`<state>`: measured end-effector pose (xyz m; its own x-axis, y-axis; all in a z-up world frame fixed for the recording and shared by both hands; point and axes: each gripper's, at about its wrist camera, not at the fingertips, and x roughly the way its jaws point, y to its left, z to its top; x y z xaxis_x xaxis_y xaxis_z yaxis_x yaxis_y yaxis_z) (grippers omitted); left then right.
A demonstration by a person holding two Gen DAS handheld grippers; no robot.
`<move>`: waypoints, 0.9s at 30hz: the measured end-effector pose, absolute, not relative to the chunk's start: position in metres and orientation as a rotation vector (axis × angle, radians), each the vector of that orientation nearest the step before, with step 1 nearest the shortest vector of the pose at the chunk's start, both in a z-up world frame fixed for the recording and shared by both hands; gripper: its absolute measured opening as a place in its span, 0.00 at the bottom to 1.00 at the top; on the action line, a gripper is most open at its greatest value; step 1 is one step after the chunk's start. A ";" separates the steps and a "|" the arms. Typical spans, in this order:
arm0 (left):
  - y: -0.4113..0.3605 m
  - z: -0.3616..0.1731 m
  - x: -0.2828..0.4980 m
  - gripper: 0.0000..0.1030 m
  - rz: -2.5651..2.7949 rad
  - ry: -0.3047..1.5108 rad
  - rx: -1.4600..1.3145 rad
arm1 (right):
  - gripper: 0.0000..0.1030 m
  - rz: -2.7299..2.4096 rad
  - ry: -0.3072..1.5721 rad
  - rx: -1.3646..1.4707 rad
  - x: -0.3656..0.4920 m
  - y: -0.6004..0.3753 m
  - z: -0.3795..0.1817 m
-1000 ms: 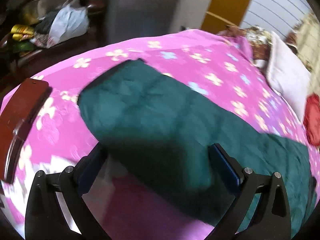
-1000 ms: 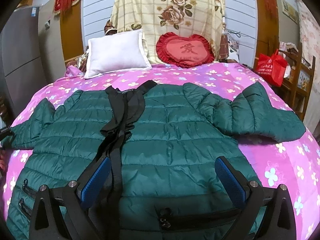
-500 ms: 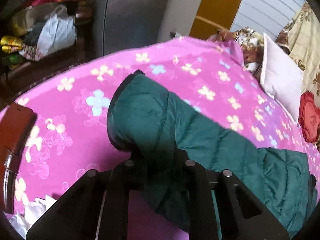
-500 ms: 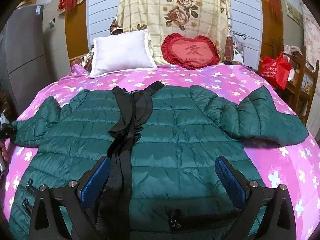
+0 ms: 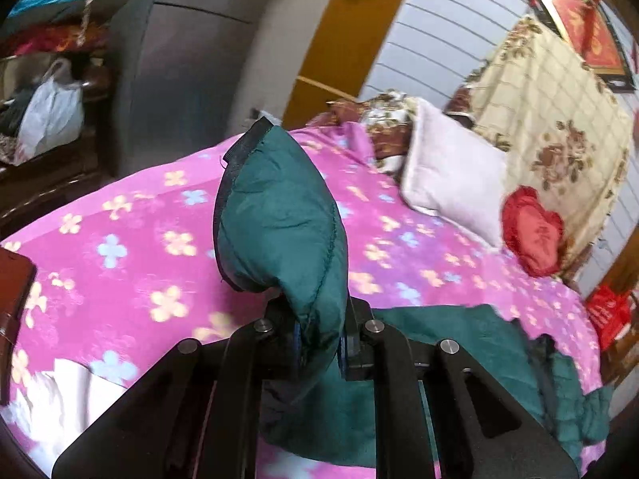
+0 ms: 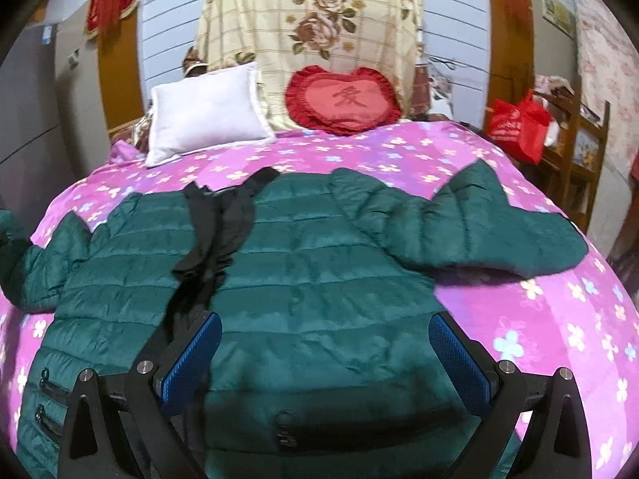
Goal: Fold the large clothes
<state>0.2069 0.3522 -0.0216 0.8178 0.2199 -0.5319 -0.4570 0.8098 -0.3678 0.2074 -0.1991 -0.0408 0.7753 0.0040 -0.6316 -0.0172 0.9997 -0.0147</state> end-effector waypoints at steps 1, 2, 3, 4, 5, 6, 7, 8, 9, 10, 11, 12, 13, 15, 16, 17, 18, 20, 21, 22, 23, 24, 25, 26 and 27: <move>0.346 -0.018 0.209 0.12 0.366 0.490 -0.505 | 1.00 0.002 0.681 -0.012 0.206 -0.204 -0.039; 0.335 -0.012 0.212 0.12 0.343 0.489 -0.497 | 1.00 -0.007 0.679 -0.006 0.205 -0.209 -0.038; 0.324 -0.007 0.215 0.12 0.321 0.490 -0.493 | 1.00 -0.016 0.678 0.000 0.204 -0.214 -0.037; 0.307 -0.001 0.219 0.12 0.279 0.495 -0.492 | 1.00 -0.023 0.679 0.005 0.202 -0.218 -0.035; 0.293 0.005 0.223 0.12 0.245 0.496 -0.494 | 1.00 -0.029 0.681 0.010 0.201 -0.221 -0.035; 0.282 0.008 0.226 0.11 0.221 0.498 -0.493 | 1.00 -0.033 0.684 0.013 0.201 -0.224 -0.035; 0.267 0.013 0.231 0.11 0.190 0.501 -0.489 | 1.00 -0.040 0.692 0.017 0.200 -0.228 -0.035; 0.251 0.019 0.236 0.11 0.157 0.502 -0.487 | 1.00 -0.046 0.698 0.016 0.201 -0.230 -0.036; 0.235 0.025 0.240 0.11 0.126 0.502 -0.493 | 1.00 -0.055 0.710 0.016 0.201 -0.233 -0.037; 0.221 0.030 0.245 0.11 0.098 0.500 -0.497 | 1.00 -0.065 0.724 0.017 0.201 -0.236 -0.039; 0.207 0.036 0.250 0.11 0.072 0.500 -0.496 | 1.00 -0.074 0.736 0.021 0.201 -0.241 -0.040; 0.194 0.040 0.253 0.11 0.051 0.498 -0.488 | 1.00 -0.080 0.741 0.024 0.201 -0.244 -0.041; 0.185 0.045 0.256 0.11 0.037 0.499 -0.483 | 1.00 -0.093 0.747 0.028 0.200 -0.249 -0.042; 0.159 0.052 0.266 0.11 -0.010 0.508 -0.485 | 1.00 -0.113 0.750 0.030 0.198 -0.256 -0.042; 0.145 0.057 0.272 0.11 -0.039 0.514 -0.496 | 1.00 -0.124 0.753 0.033 0.197 -0.262 -0.042; 0.135 0.060 0.277 0.11 -0.063 0.517 -0.504 | 1.00 -0.128 0.758 0.037 0.196 -0.266 -0.042; 0.121 0.063 0.282 0.11 -0.087 0.520 -0.506 | 1.00 -0.132 0.763 0.037 0.196 -0.268 -0.043; 0.087 0.070 0.296 0.11 -0.145 0.528 -0.490 | 1.00 -0.149 0.784 0.026 0.197 -0.273 -0.046; 0.073 0.072 0.301 0.12 -0.175 0.534 -0.485 | 1.00 -0.155 0.807 0.021 0.198 -0.276 -0.049; 0.057 0.073 0.307 0.12 -0.203 0.540 -0.476 | 1.00 -0.156 0.825 0.023 0.199 -0.278 -0.051; 0.046 0.073 0.312 0.12 -0.222 0.546 -0.472 | 1.00 -0.156 0.839 0.021 0.200 -0.280 -0.053; 0.032 0.070 0.319 0.12 -0.247 0.559 -0.474 | 1.00 -0.155 0.852 0.016 0.200 -0.282 -0.055; 0.021 0.066 0.324 0.12 -0.260 0.572 -0.478 | 1.00 -0.153 0.860 0.015 0.200 -0.284 -0.056; 0.013 0.061 0.329 0.12 -0.267 0.586 -0.484 | 1.00 -0.145 0.868 0.019 0.199 -0.286 -0.057; 0.007 0.054 0.334 0.11 -0.273 0.603 -0.497 | 1.00 -0.138 0.871 0.023 0.198 -0.288 -0.058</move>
<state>0.3336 0.0067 0.0541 0.7929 -0.3845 -0.4727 0.1016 0.8483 -0.5197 0.1981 -0.2881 -0.0578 0.6358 -0.1114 -0.7637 0.1303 0.9908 -0.0361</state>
